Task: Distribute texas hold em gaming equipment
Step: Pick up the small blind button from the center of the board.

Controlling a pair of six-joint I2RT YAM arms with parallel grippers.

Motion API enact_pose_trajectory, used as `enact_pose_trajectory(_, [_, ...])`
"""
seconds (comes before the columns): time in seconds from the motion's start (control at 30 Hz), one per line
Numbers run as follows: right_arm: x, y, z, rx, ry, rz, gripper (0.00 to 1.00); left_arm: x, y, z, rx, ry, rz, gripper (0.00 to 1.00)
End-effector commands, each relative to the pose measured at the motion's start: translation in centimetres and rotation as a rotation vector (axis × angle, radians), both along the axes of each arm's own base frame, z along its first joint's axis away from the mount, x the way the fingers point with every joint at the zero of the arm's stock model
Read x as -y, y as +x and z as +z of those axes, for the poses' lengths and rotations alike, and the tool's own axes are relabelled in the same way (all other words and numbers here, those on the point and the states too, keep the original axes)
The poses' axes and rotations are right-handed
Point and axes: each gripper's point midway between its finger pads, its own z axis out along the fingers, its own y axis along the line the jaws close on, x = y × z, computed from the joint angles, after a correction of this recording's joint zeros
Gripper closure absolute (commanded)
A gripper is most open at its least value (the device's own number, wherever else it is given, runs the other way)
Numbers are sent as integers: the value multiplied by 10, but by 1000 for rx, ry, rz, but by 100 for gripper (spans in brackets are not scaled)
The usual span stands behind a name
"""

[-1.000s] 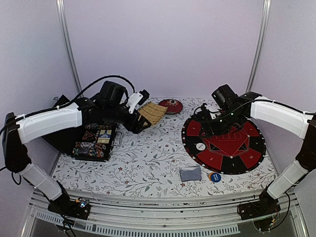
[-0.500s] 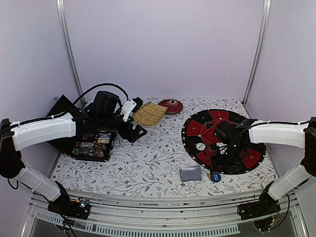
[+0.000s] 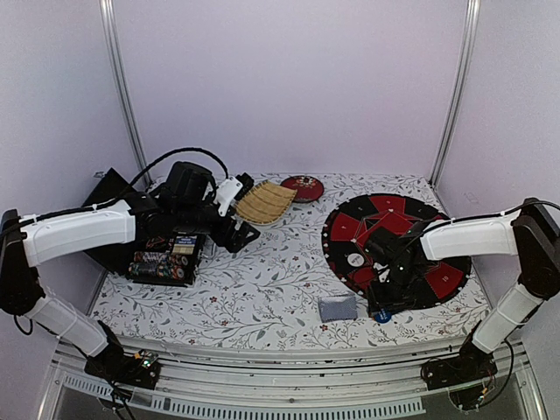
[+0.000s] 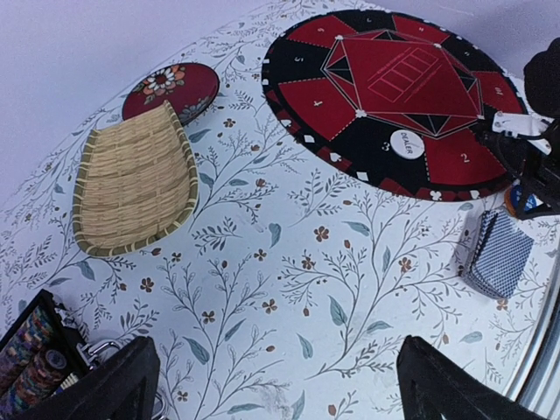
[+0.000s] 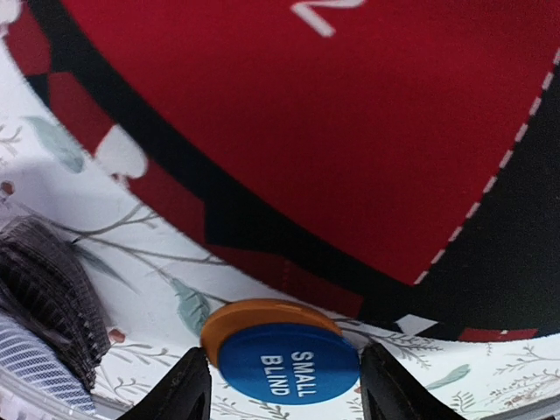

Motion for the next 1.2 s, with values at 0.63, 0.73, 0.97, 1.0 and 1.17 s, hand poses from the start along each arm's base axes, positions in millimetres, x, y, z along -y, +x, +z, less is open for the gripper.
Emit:
enact_pose_trajectory(0.63, [5,-6,9,17,-81,12,58,-1,1,-8,0,23,-15,2])
enact_pose_trajectory(0.73, [5,-6,12,21,-76,13,56,0,1,-8,-3,22,-20,2])
enact_pose_trajectory(0.97, [0,-9,1,7,-46,25,52,-1,0,-7,1,20,-20,2])
enact_pose_trajectory(1.0, [-1,-10,-1,2,-40,26,52,-1,0,-7,0,21,-20,2])
enact_pose_trajectory(1.17, [0,-12,-1,-7,-43,29,53,-1,0,-7,2,21,-19,2])
